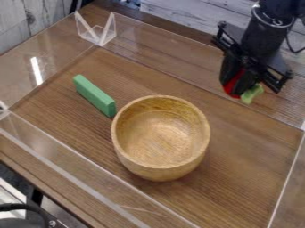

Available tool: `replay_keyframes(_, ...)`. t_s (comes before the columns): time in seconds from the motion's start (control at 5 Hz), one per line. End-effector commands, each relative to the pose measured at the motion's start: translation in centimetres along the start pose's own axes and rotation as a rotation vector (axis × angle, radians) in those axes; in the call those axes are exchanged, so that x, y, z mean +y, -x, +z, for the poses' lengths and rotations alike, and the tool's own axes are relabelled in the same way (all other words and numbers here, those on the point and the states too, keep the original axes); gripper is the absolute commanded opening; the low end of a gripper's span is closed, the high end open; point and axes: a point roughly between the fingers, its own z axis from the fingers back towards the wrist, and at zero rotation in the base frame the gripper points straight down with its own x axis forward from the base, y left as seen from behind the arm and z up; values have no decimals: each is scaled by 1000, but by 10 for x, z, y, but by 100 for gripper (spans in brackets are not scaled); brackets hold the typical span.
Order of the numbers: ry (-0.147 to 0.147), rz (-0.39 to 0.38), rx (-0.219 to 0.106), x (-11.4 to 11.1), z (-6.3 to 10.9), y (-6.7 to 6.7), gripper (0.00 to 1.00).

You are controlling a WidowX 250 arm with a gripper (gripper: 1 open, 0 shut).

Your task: Move the red object to the left side of the table

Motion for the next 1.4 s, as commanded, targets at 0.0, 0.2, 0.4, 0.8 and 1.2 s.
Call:
replay_keyframes(0.0, -9, 141, -49, 10, 18, -4, 0)
replay_keyframes(0.2, -21, 243, -39, 11, 20, 1, 0)
replay_keyframes(0.4, -28, 325, -29, 28, 14, 6, 0)
replay_keyframes(0.8, -21, 466, -4, 37, 2, 8, 0)
replay_keyframes(1.2, -28, 579, 9, 40, -6, 10, 0)
